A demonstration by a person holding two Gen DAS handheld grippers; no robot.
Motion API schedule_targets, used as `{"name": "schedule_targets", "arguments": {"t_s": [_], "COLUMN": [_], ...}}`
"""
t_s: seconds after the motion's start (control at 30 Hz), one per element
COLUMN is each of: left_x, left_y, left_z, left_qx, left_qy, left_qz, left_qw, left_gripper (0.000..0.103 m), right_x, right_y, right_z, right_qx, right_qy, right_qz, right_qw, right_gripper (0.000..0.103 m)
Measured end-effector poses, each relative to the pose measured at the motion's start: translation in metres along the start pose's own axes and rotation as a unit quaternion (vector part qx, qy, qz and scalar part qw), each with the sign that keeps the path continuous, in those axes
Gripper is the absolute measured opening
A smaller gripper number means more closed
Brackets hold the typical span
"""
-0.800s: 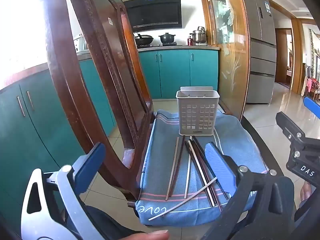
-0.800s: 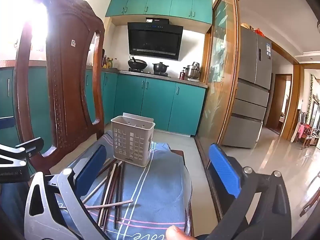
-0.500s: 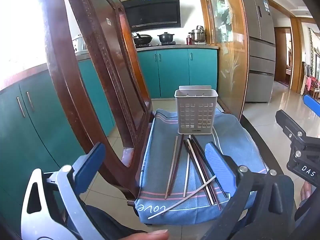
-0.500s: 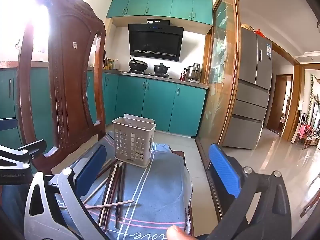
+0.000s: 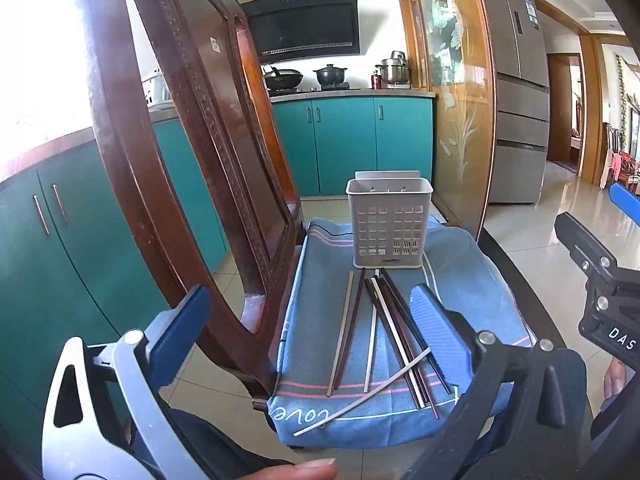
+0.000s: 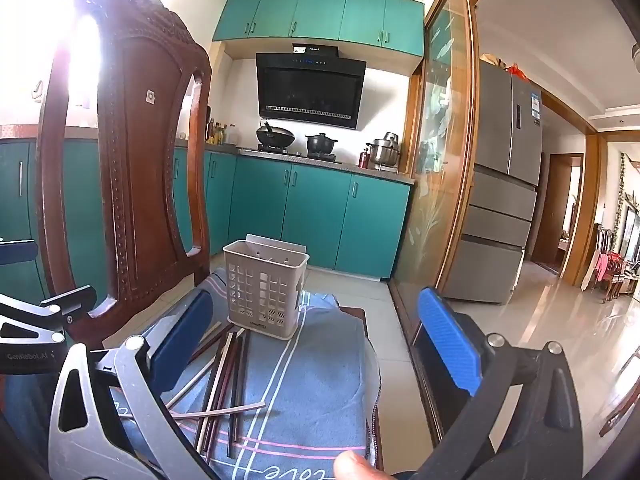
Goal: Organize utensils
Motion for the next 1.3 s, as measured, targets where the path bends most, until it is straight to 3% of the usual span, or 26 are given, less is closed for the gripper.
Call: {"name": "schedule_targets", "arguments": {"t_s": [1.3], "left_x": [-0.0043], "left_y": [-0.0028], "left_z": [-0.0031], "left_qx": [0.004], "left_qy": [0.0], "left_qz": [-0.004], "left_qw": [1.0], "left_gripper": [0.099], "right_x": [-0.0096], "right_y": [-0.0075], "right_z": [0.0024], "right_qx": [0.006], "right_qy": [-0.01], "right_qz": [-0.007], "right_qw": [1.0], "right_gripper": [0.1]}}
Point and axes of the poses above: each gripper's, at about its wrist camera, not at the fingertips, and x roughly the way its jaws point, y to its left, z to its top, the point moved 7 cm from there along x, roughly the way its jaws point, and after that the axes turned 14 degrees about -z, right-handed, at the moved point
